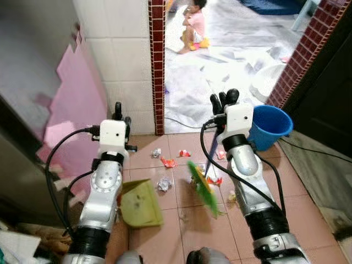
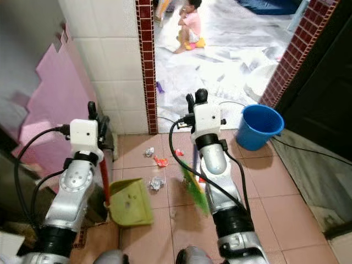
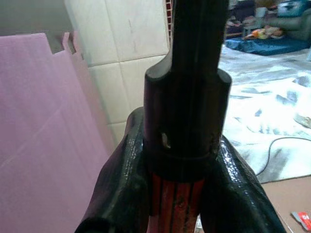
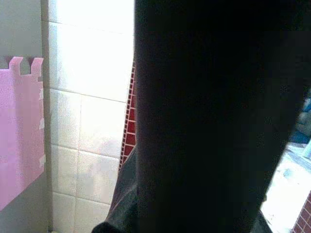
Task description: Sweep floor
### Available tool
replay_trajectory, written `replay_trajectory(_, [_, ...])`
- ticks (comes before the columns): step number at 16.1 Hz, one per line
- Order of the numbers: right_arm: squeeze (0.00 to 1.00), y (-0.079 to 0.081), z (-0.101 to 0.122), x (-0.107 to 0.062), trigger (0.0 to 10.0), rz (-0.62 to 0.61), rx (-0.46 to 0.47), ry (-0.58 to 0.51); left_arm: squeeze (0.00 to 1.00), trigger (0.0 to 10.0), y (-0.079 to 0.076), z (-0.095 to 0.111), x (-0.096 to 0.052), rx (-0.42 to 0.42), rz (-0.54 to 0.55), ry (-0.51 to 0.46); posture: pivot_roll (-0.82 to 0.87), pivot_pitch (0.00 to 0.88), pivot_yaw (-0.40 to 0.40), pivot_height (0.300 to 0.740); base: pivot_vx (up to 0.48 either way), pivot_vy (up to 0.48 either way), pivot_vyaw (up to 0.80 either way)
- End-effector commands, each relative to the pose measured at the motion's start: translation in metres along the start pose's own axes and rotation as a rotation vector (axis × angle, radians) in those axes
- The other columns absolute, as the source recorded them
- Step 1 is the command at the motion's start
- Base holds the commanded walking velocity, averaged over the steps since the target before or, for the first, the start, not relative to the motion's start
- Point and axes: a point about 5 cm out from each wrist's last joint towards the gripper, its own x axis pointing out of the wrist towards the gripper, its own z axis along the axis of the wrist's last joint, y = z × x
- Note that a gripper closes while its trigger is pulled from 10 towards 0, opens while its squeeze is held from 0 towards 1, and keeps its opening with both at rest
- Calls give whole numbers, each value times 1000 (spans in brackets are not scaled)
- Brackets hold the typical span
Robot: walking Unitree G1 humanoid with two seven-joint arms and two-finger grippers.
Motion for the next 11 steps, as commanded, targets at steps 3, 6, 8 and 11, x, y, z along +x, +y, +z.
replay_trajectory(3, [0, -7, 12, 6, 10000, -15, -46, -61, 0, 10000, -3, 11, 5, 1, -12, -59, 4, 0, 2, 740, 0, 0, 0])
replay_trajectory(6, [0, -7, 10, 6, 10000, -14, -50, -49, 0, 10000, -3, 10, 4, 7, -13, -51, 7, 0, 5, 740, 0, 0, 0])
replay_trajectory(8, [0, -7, 6, 5, 10000, -17, -57, -26, 0, 10000, -3, 7, 4, 20, -15, -36, 7, 0, 6, 740, 0, 0, 0])
replay_trajectory(11, [0, -7, 1, 0, 10000, -22, -62, 2, 0, 10000, -8, -5, 1, 50, -35, 26, 10, 0, 6, 740, 0, 0, 0])
